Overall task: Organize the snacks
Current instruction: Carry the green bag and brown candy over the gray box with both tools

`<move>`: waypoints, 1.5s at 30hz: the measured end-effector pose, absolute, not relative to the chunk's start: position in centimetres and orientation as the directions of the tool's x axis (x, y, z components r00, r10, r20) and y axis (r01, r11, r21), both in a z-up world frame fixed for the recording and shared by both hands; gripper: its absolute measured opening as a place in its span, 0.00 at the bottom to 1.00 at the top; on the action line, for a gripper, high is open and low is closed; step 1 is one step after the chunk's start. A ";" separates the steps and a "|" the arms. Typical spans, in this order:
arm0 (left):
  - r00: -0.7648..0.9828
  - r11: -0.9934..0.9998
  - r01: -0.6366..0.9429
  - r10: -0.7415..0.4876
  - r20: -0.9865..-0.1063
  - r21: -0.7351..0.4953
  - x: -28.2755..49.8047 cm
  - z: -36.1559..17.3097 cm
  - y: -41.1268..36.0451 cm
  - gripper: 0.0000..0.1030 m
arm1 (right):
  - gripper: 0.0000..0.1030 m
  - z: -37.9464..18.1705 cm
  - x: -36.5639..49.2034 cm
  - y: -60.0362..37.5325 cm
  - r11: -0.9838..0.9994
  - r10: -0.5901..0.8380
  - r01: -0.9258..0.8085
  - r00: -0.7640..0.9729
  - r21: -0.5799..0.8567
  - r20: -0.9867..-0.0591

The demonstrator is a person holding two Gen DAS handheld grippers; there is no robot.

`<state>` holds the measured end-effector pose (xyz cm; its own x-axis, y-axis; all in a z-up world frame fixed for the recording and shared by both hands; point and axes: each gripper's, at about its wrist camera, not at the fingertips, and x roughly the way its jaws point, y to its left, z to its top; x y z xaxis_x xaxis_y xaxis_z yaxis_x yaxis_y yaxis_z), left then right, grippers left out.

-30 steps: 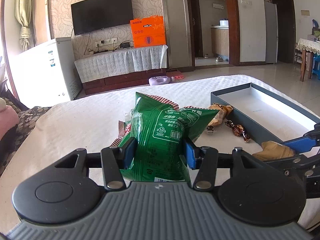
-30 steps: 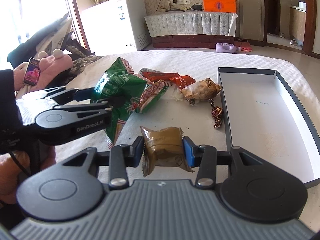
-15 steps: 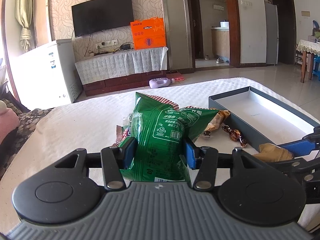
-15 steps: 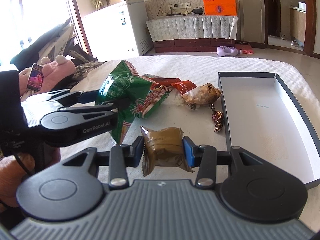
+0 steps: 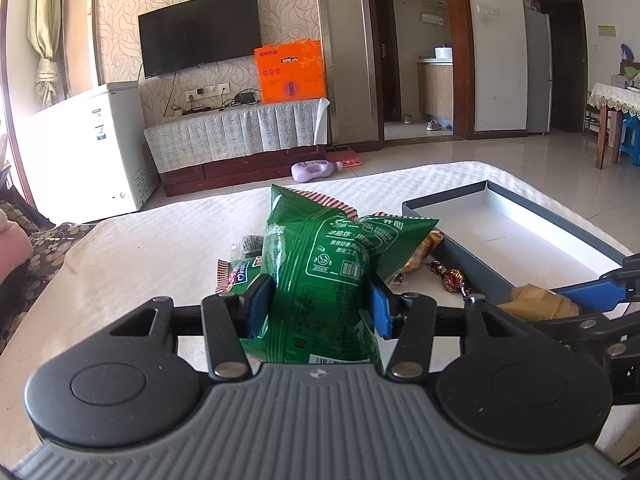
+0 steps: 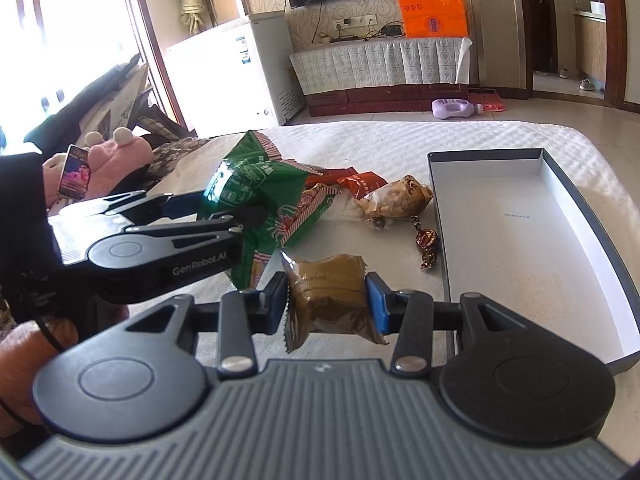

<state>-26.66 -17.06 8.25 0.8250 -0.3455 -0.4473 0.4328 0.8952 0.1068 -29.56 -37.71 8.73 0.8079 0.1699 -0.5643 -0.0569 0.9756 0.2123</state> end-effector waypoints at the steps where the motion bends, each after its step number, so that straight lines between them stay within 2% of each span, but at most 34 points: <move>1: 0.824 0.894 0.434 -0.345 -0.449 0.110 -26.7 8.3 -17.2 0.55 | 0.44 8.7 -29.6 -37.8 0.975 0.170 -0.056 0.808 0.213 -0.564; 24: 0.799 0.864 0.495 -0.411 -0.440 0.091 -27.9 9.0 -20.6 0.55 | 0.44 9.5 -31.7 -40.6 0.973 0.124 0.004 0.834 0.231 -0.538; 45: 0.757 0.819 0.570 -0.490 -0.432 0.069 -25.6 9.1 -25.9 0.55 | 0.44 9.2 -32.1 -44.3 0.965 0.048 0.100 0.839 0.241 -0.542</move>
